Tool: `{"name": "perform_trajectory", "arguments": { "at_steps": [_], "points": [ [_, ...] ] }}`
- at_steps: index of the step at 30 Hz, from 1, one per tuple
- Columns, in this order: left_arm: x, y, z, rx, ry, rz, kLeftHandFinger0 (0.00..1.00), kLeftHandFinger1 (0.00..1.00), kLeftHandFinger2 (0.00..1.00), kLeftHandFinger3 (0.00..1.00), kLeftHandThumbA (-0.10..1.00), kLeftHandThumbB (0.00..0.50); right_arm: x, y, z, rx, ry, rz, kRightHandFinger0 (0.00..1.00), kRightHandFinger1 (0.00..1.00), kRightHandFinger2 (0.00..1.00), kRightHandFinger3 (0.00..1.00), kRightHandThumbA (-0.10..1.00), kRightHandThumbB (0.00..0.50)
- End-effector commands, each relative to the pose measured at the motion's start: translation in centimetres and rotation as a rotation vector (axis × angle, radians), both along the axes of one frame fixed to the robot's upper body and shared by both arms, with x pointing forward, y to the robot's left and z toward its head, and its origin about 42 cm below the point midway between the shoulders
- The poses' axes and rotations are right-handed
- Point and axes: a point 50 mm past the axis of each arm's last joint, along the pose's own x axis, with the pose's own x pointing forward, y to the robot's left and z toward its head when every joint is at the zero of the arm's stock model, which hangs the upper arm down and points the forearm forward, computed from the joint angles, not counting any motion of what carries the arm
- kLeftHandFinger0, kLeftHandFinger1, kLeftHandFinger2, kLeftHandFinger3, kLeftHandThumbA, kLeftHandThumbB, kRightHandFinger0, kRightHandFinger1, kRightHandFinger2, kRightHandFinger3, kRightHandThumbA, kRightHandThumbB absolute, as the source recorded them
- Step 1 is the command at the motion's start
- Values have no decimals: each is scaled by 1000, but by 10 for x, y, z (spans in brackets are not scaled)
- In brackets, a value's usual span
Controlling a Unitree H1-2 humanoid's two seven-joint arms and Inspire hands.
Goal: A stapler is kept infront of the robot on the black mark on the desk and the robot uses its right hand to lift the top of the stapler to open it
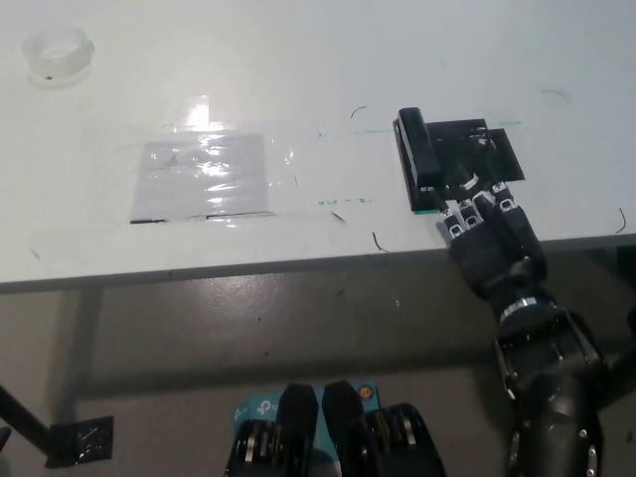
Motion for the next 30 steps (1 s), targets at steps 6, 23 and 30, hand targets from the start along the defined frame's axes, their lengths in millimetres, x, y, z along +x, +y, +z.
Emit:
{"name": "perform_trajectory", "arguments": {
  "at_steps": [6,23,30],
  "points": [
    [0,4,10,24,-42,1,446,541,675,791,999,109,14,34,7,305,79,34,1000,1000,1000,1000,1000,218],
    [-1,1,7,12,-49,13,424,521,647,795,994,106,32,48,-15,316,171,37,991,1000,1000,1000,1000,171],
    [-4,0,5,13,-50,14,416,517,652,790,1000,116,35,48,-17,309,187,27,983,1000,1000,1000,1000,155]
  ]
}}
